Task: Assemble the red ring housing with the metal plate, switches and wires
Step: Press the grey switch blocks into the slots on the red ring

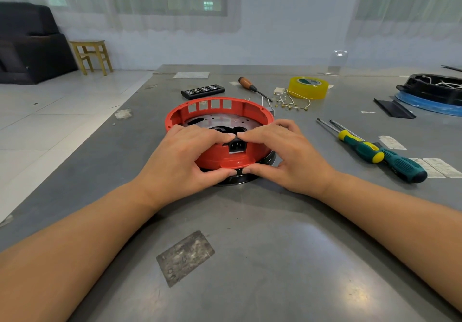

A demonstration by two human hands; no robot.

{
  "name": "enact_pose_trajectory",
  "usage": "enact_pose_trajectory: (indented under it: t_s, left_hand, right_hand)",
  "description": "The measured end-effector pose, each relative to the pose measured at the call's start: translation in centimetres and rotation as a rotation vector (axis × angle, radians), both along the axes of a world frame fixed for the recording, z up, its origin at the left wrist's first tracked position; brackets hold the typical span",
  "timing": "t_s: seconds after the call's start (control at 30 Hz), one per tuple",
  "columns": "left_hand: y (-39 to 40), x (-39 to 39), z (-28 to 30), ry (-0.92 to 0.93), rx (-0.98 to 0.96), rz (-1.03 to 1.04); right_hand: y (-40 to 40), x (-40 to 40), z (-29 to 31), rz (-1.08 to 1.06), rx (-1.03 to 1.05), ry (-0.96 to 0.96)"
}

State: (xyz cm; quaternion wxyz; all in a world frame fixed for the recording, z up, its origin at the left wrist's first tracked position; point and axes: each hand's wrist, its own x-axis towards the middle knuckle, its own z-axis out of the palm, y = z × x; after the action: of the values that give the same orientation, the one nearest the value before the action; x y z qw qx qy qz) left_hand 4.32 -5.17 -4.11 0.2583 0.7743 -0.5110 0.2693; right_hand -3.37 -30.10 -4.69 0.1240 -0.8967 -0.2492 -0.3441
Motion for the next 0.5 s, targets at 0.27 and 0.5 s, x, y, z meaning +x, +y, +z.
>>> enact_pose_trajectory:
  t_s: [0.27, 0.5]
  left_hand:
    - [-0.03, -0.10, 0.26, -0.006, -0.006, -0.015]
    - [0.17, -0.07, 0.29, -0.017, -0.008, -0.033]
  right_hand:
    - [0.18, -0.30, 0.31, -0.022, -0.035, 0.010]
    - [0.38, -0.36, 0.36, -0.028, -0.049, 0.007]
